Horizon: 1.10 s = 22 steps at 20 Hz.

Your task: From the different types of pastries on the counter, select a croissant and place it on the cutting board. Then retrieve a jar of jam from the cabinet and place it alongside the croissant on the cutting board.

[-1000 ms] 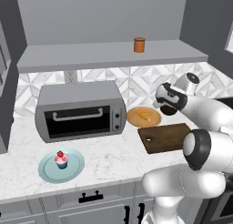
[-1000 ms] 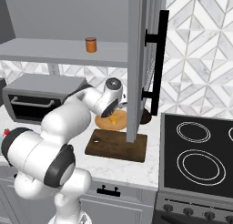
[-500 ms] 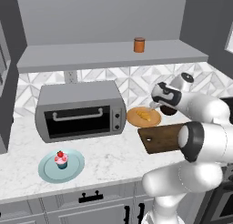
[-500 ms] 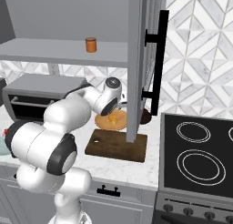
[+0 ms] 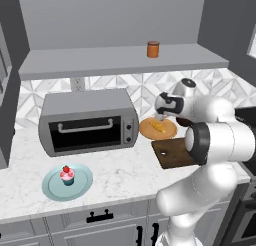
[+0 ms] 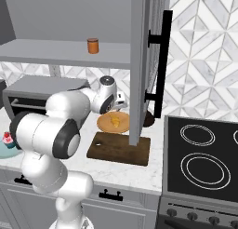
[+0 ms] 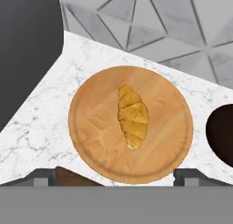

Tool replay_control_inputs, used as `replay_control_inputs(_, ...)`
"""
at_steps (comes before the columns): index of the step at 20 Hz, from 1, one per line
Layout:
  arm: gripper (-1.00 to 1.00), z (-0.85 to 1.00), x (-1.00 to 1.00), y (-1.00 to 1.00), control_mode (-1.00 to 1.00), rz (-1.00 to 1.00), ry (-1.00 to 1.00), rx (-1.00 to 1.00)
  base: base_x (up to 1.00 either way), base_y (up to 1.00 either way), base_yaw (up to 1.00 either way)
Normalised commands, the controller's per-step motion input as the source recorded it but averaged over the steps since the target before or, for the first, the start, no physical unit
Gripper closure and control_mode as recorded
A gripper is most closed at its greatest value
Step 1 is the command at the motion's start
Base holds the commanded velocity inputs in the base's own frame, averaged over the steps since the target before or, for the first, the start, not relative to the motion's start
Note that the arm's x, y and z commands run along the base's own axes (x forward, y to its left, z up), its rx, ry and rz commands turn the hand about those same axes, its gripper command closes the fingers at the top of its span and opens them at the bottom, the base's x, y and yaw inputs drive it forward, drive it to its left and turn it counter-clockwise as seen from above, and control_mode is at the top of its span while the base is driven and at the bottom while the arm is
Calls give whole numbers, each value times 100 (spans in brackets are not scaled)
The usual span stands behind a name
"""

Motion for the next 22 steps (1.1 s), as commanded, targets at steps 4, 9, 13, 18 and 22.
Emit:
replay_control_inputs(4,-100,-18,35,-9,-100,0,-4,0,0,0,0)
replay_control_inputs(9,-100,-15,30,-6,-100,0,0,0,0,0,0)
replay_control_inputs(13,-100,-32,25,0,-100,3,-3,0,0,0,0)
replay_control_inputs(18,-100,-34,22,0,-100,3,-5,0,0,0,0)
replay_control_inputs(22,-100,-30,16,-11,-100,1,-5,0,0,0,0)
